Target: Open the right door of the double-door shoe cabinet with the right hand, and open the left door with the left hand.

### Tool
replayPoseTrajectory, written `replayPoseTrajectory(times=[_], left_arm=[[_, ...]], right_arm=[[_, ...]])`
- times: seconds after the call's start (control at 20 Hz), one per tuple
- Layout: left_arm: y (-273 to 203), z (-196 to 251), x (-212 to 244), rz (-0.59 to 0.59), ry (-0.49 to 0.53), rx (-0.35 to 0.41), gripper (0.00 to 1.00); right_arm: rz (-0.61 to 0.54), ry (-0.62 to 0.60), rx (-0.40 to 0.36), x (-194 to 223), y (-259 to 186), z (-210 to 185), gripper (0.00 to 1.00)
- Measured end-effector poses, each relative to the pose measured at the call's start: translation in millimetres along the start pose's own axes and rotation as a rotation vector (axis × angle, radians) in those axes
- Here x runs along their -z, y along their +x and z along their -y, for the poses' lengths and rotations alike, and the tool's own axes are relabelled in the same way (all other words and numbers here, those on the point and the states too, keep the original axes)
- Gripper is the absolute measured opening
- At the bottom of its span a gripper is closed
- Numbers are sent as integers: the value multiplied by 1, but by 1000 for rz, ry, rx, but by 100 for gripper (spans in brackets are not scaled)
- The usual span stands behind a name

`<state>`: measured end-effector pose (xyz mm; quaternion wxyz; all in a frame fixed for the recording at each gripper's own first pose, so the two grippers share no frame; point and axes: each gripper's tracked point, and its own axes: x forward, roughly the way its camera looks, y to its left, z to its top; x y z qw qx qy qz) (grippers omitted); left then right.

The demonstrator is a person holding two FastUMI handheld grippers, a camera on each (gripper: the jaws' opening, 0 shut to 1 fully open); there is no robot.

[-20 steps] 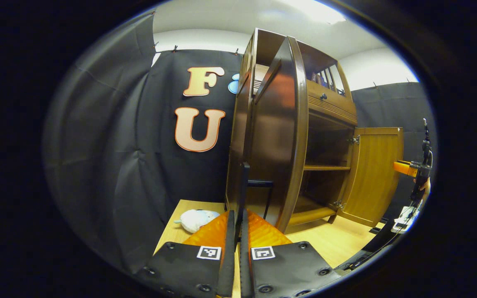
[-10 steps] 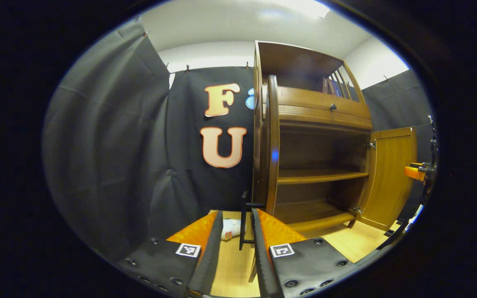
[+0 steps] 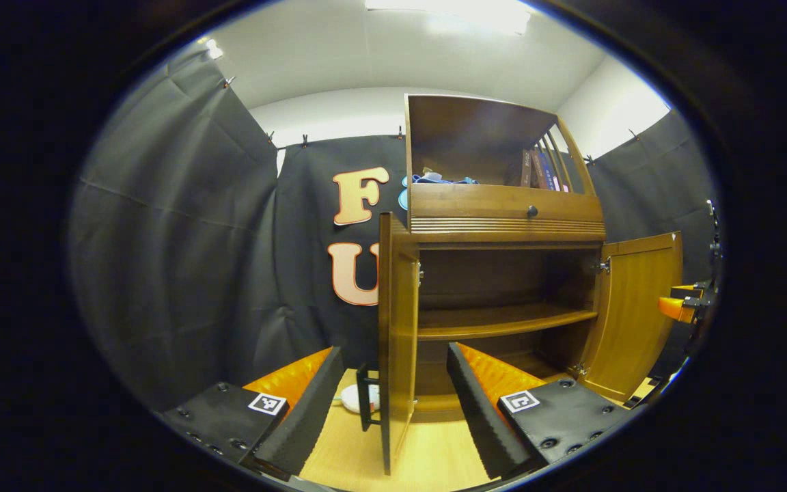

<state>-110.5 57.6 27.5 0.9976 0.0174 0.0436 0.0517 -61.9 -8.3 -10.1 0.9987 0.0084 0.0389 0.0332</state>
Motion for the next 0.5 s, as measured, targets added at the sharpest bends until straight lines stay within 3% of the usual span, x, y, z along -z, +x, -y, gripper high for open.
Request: replayPoseTrajectory(times=[0.15, 0.2, 0.25, 0.3, 0.35, 0.4, 0.5], left_arm=[[7, 13, -4, 15, -14, -6, 96], [10, 19, -4, 13, -17, -3, 96], [13, 27, -3, 8, -22, 7, 95], [15, 35, -2, 4, -25, 20, 96], [17, 40, -3, 2, -24, 30, 95], [19, 43, -3, 4, -17, 38, 95], [25, 45, -2, 6, -1, 32, 95]], right_arm=[[9, 4, 8, -7, -2, 7, 98], [9, 7, 12, -8, -3, 10, 94], [10, 10, 15, -9, -3, 12, 98], [10, 11, 19, -9, -4, 16, 94], [11, 9, 24, -9, -5, 19, 98], [12, 7, 28, -10, -5, 22, 94], [12, 3, 34, -10, -6, 25, 98]])
